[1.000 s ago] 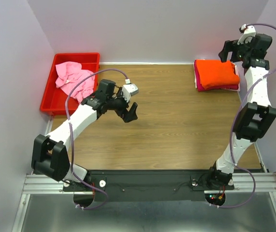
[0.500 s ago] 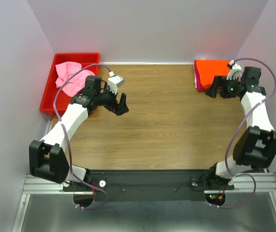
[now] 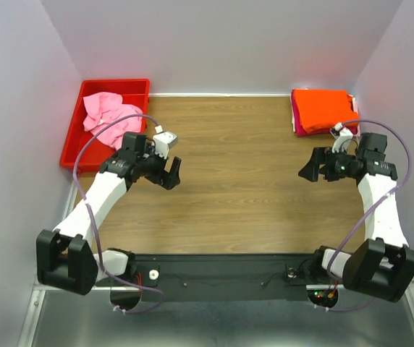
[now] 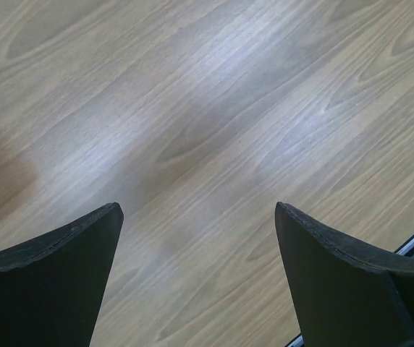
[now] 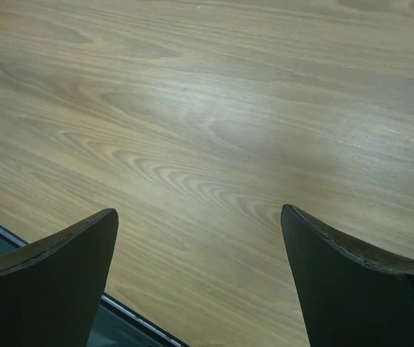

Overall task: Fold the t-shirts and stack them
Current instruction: Neatly place the folded tshirt to the corner

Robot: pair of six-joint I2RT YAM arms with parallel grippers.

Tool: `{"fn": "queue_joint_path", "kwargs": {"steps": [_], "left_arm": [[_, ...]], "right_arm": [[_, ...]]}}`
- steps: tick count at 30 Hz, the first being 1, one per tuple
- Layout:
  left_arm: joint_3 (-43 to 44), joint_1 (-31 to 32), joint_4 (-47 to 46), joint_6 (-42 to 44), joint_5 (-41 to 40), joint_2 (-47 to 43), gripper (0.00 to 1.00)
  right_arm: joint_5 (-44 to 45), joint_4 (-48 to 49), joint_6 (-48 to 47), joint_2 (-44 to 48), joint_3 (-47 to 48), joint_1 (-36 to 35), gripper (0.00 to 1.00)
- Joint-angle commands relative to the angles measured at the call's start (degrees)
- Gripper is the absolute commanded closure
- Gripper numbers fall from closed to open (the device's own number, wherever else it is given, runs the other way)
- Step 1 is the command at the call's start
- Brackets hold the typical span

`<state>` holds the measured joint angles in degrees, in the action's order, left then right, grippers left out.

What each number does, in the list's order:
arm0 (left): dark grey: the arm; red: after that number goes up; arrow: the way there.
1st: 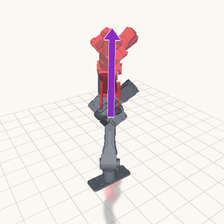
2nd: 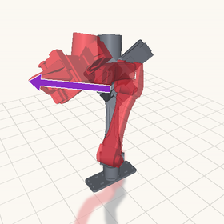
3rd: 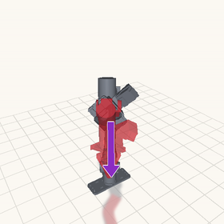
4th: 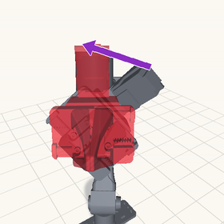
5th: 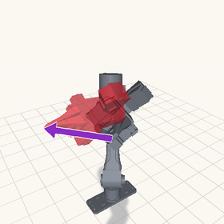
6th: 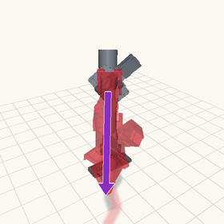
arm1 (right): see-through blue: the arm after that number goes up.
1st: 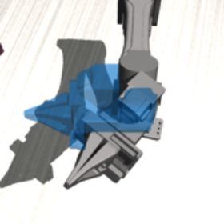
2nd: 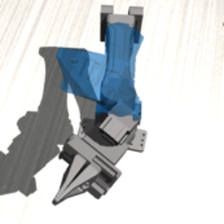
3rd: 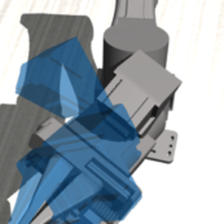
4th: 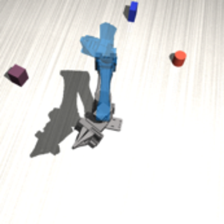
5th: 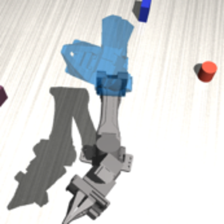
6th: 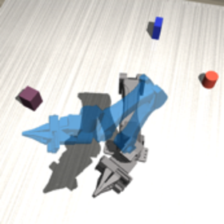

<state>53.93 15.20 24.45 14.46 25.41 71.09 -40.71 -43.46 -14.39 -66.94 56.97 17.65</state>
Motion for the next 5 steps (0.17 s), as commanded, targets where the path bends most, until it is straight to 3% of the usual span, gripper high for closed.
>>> {"fn": "queue_joint_path", "kwargs": {"steps": [1, 5], "left_arm": [[-1.5, -0.4, -2.0, 0.1, -3.1, -7.0, 0.01], [-2.4, -1.0, -2.4, -0.1, -4.0, -11.1, 0.01]], "right_arm": [[-3.3, -0.7, -0.1, 4.3, -0.7, 0.4, 0.0], [-3.1, -0.9, 0.4, 7.2, -1.0, 0.4, 0.0]]}}
